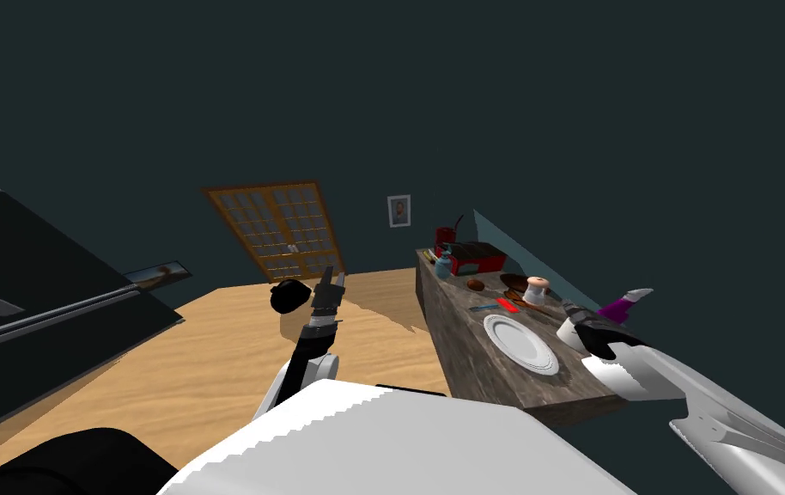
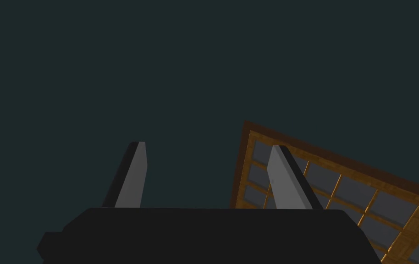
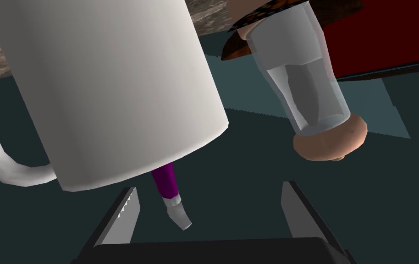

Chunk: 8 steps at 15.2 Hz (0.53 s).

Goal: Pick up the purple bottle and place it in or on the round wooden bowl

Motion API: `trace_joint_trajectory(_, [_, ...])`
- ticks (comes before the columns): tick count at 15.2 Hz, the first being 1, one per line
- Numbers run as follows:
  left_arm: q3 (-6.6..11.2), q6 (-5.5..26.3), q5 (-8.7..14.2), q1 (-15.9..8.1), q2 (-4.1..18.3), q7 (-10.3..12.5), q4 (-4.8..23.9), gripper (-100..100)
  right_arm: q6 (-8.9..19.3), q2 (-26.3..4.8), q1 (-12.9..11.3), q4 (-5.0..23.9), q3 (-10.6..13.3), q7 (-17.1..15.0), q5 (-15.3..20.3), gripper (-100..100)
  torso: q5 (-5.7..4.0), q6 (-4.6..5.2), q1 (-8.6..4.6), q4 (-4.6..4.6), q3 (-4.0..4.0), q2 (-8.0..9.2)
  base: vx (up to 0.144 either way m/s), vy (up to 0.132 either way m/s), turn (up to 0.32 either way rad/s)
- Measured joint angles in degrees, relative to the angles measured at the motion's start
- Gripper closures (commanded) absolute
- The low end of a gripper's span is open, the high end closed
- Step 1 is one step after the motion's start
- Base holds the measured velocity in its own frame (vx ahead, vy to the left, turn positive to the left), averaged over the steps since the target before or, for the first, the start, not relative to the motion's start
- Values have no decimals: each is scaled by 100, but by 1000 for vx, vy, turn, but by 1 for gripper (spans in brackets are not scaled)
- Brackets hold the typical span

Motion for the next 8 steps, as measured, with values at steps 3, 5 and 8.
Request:
trace_joint_trajectory(3, [0,0,0,1,0,0,0,0,386,-96,20,151,-71,2,117,-100,0,1,-2,-3,-9,-17,166,31,-36])
trace_joint_trajectory(5, [0,0,0,1,0,0,0,0,527,-150,-80,470,-125,-36,266,-100,-1,-1,1,-5,-14,-24,174,40,-32])
trace_joint_trajectory(8, [0,0,0,1,0,0,0,0,783,-256,-110,729,-179,-47,347,-100,-3,-1,-11,-5,-13,-23,164,10,-26])
